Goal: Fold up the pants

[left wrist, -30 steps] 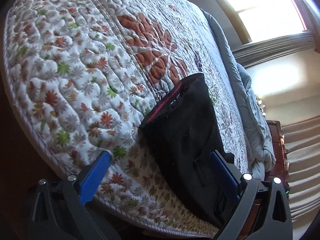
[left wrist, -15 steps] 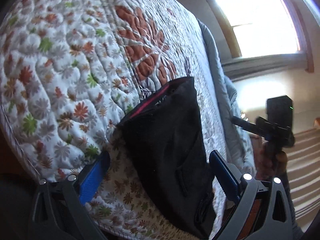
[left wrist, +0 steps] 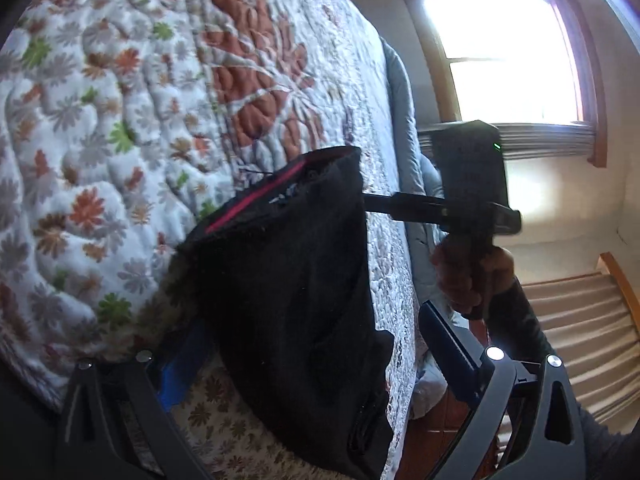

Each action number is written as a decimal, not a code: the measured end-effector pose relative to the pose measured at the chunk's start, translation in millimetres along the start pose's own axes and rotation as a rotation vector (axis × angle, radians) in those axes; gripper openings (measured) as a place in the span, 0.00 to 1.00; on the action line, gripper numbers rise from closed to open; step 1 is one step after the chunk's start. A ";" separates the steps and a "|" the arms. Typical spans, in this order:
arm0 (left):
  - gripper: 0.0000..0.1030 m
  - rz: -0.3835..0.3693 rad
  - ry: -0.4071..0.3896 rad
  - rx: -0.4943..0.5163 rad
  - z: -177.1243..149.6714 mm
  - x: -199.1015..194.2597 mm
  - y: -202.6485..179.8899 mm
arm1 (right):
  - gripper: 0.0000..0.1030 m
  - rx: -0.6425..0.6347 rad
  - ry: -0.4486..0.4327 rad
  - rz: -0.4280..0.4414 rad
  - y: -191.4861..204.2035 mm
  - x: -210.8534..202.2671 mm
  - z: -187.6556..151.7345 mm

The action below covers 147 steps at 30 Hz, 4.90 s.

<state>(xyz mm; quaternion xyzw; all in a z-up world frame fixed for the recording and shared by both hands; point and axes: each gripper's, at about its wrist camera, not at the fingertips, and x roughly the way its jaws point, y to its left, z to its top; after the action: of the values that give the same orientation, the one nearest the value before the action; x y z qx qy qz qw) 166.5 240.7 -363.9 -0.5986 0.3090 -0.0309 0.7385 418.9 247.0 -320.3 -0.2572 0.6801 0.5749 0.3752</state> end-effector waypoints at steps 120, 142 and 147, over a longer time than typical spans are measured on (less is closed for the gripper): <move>0.18 0.244 0.148 1.125 -260.7 23.8 -377.6 | 0.31 0.368 -0.705 -0.645 129.5 -186.8 -404.0; 0.18 0.199 0.231 1.160 -302.6 64.7 -382.8 | 0.31 0.416 -0.709 -0.659 99.6 -177.7 -449.7; 0.18 0.189 0.255 1.164 -311.0 74.5 -379.9 | 0.31 0.435 -0.699 -0.662 92.4 -172.2 -459.8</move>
<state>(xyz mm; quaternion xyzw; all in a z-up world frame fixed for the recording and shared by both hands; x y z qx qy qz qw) 196.4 -166.2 -80.7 -0.0575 0.3793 -0.2009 0.9014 349.0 -196.2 -100.8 -0.1674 0.5004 0.3228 0.7857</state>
